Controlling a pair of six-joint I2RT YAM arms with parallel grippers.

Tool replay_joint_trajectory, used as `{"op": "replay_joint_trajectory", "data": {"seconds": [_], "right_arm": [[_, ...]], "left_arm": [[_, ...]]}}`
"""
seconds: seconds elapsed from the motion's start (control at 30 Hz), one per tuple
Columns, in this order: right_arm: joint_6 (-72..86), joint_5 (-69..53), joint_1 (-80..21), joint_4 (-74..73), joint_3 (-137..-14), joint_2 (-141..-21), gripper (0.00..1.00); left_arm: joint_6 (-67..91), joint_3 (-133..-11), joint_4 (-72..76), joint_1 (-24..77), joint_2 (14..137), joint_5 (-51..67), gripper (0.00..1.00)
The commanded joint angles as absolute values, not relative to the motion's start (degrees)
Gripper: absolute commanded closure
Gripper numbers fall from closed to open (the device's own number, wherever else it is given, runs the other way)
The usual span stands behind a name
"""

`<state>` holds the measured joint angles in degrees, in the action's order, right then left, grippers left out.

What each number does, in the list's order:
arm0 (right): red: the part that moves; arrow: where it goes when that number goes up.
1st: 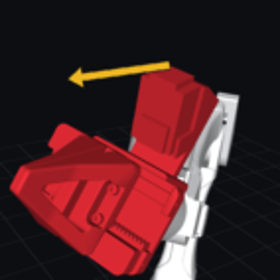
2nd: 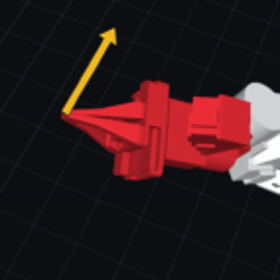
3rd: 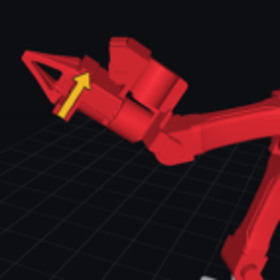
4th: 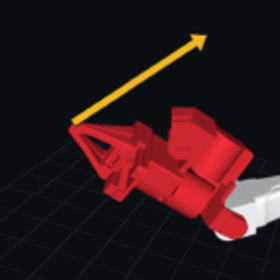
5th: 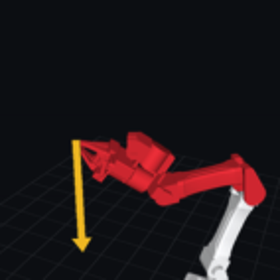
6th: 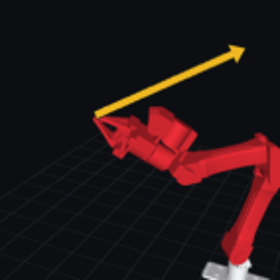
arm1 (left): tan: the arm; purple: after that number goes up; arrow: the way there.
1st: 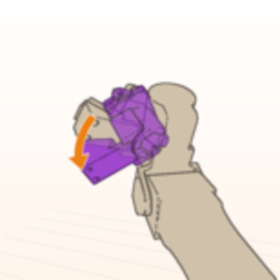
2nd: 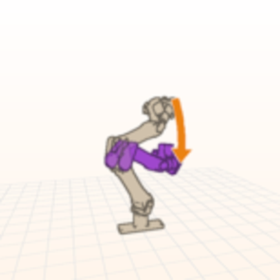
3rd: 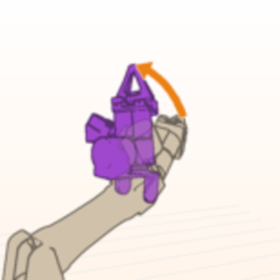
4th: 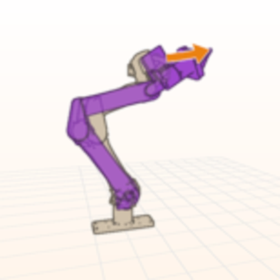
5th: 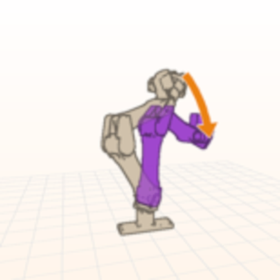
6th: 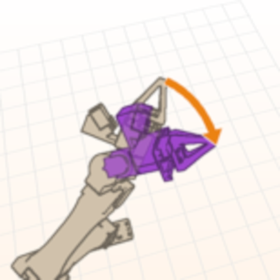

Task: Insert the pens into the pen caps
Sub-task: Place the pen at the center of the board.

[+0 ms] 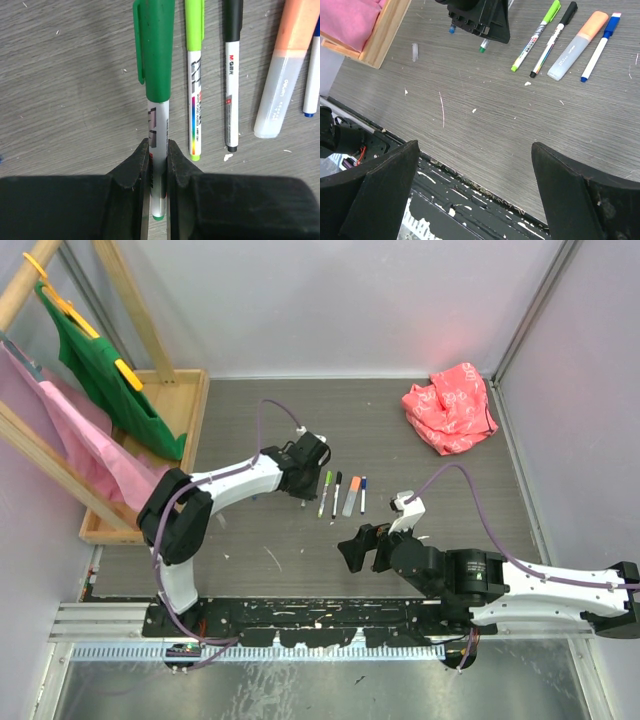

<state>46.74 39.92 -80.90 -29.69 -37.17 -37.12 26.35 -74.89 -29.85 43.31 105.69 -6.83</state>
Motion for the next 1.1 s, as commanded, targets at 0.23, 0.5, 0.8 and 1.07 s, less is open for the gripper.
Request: {"op": "replay_joint_trajectory", "data": {"seconds": [0.23, 0.5, 0.8, 1.07], "right_arm": [[50.8, 40.7, -81.1, -30.6, -36.6, -35.7, 0.01], [51.1, 40.9, -81.1, -30.9, -36.2, -34.9, 0.01], [51.3, 41.0, -81.1, -31.4, -36.0, -34.5, 0.01], [51.4, 41.2, -81.1, -31.5, -36.0, -34.5, 0.01]], "left_arm": [[28.2, -80.7, -32.5, 42.8, 111.0, -10.7, 0.96], [28.6, -82.0, -32.1, 42.1, 113.6, -10.4, 0.94], [29.7, -82.2, -31.8, 42.2, 114.7, -9.0, 0.85], [30.3, -81.3, -31.4, 42.1, 115.1, -8.9, 0.72]]}}
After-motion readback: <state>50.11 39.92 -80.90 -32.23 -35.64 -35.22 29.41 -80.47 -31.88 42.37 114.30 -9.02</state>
